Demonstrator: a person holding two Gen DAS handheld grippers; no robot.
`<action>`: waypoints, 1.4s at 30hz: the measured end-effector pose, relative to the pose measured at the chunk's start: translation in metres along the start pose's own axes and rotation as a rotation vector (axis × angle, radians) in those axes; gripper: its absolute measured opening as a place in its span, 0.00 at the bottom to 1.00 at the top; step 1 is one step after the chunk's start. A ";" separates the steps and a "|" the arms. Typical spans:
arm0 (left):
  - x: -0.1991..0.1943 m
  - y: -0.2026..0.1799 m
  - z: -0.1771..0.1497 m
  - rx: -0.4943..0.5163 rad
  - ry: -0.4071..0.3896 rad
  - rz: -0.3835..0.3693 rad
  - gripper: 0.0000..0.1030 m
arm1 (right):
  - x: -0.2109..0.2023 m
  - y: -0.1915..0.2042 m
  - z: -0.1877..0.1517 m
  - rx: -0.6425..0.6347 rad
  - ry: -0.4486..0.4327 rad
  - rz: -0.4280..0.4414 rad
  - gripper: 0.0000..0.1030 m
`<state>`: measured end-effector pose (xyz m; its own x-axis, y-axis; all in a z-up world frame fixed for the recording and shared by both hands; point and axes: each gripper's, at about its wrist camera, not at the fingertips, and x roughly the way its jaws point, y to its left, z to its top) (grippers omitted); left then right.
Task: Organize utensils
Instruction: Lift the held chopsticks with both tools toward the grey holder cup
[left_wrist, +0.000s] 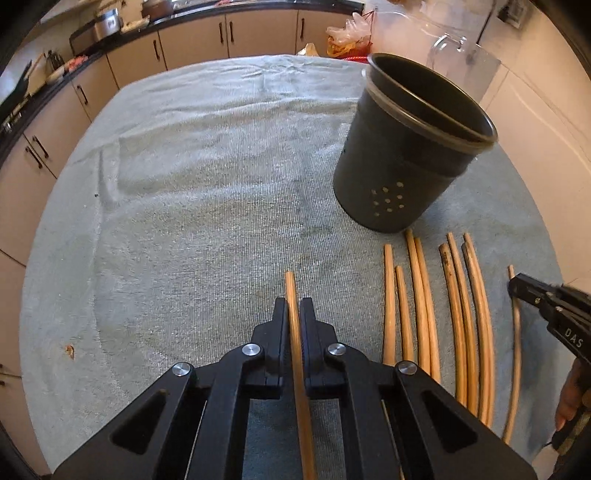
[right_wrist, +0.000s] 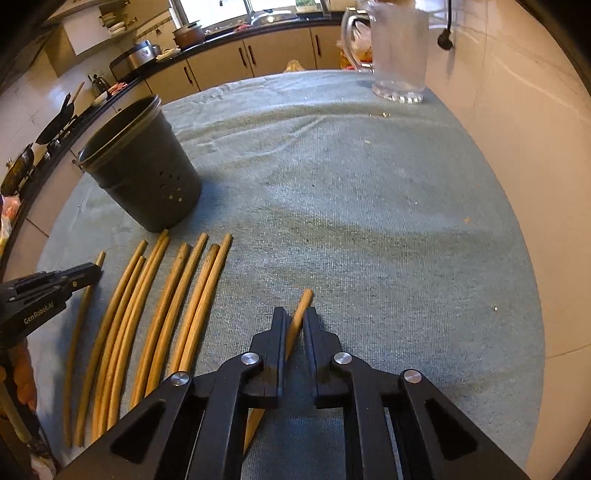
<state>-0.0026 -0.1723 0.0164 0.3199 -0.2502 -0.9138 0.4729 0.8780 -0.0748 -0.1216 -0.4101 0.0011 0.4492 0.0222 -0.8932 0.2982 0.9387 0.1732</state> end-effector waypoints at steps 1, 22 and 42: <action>0.002 0.000 0.002 -0.007 0.007 -0.007 0.06 | 0.001 0.000 0.002 0.017 0.011 0.004 0.10; -0.094 -0.014 -0.017 0.036 -0.247 -0.042 0.05 | -0.057 0.023 0.017 0.012 -0.120 0.119 0.05; -0.269 -0.041 -0.153 0.091 -0.687 -0.065 0.05 | -0.219 0.052 -0.075 -0.122 -0.577 0.146 0.05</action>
<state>-0.2334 -0.0786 0.2039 0.7214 -0.5290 -0.4469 0.5661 0.8222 -0.0596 -0.2673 -0.3401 0.1752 0.8723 -0.0044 -0.4889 0.1156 0.9735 0.1975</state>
